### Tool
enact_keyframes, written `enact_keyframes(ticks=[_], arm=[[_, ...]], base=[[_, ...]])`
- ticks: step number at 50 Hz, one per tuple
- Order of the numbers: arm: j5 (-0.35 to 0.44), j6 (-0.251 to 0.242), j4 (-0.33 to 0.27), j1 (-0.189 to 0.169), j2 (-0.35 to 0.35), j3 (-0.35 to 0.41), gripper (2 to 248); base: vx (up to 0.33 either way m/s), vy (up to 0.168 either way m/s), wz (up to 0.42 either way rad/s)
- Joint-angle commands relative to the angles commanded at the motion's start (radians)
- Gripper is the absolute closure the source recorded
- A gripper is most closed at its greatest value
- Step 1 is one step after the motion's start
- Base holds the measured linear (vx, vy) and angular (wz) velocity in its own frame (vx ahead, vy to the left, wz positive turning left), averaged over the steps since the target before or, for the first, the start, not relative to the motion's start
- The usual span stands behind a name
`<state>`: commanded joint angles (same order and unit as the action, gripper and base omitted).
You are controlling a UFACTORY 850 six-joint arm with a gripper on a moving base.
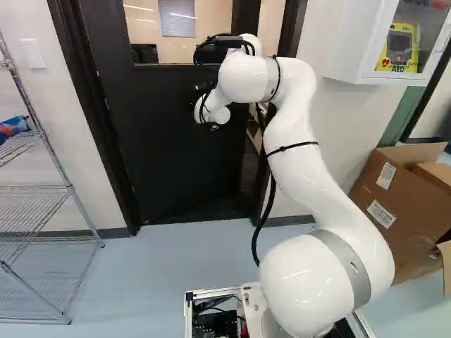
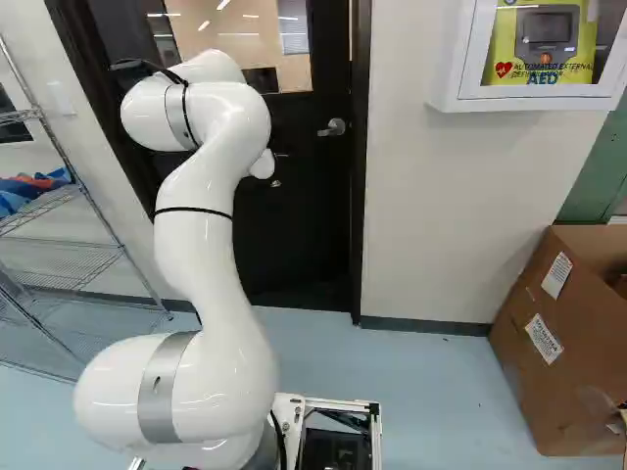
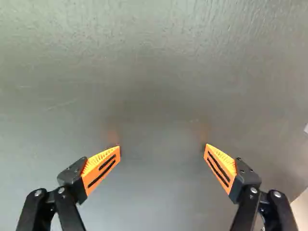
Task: Open the door and move inside
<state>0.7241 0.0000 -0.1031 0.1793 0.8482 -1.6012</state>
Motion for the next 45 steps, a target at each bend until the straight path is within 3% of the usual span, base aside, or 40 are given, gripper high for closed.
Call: enact_keyframes(ticks=[12,45], arm=[[0.0,0.0,0.0,0.003,-0.005,0.007,3],[0.0,0.0,0.0,0.001,-0.178,0.246,3]], base=[[0.0,0.0,0.0],[0.0,0.0,0.0]])
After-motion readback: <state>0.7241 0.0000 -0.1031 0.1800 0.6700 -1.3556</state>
